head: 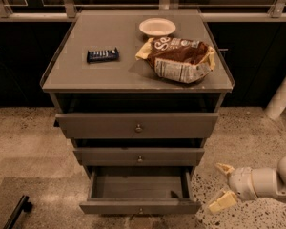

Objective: Close bottom drawer

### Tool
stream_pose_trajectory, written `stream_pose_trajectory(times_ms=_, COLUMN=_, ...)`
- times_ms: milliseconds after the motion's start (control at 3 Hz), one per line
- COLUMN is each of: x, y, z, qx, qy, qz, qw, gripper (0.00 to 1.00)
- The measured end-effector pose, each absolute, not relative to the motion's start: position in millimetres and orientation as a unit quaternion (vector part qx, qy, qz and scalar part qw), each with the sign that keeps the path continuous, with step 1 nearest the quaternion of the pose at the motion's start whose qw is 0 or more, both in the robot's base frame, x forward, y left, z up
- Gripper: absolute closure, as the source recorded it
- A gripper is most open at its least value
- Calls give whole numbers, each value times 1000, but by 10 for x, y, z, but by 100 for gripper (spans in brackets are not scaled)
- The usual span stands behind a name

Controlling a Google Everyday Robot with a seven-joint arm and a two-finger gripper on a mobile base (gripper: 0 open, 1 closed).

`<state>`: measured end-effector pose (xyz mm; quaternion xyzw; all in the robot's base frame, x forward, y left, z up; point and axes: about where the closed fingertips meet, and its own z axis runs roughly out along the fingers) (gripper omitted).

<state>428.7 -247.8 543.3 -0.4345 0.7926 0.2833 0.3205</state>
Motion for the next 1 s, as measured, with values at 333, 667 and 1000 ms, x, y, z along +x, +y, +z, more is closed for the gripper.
stream_pose_trajectory(times_ms=333, x=4271, y=-2449, z=5361, qx=-432, qy=792, qz=290, qw=318, gripper=19)
stream_pose_trajectory(times_ms=667, x=4271, y=-2449, z=5361, qx=-432, qy=792, qz=290, qw=318, gripper=42)
stream_pose_trajectory(times_ms=1000, x=4270, y=-2449, z=5360, qx=-432, qy=792, qz=290, qw=318, gripper=65)
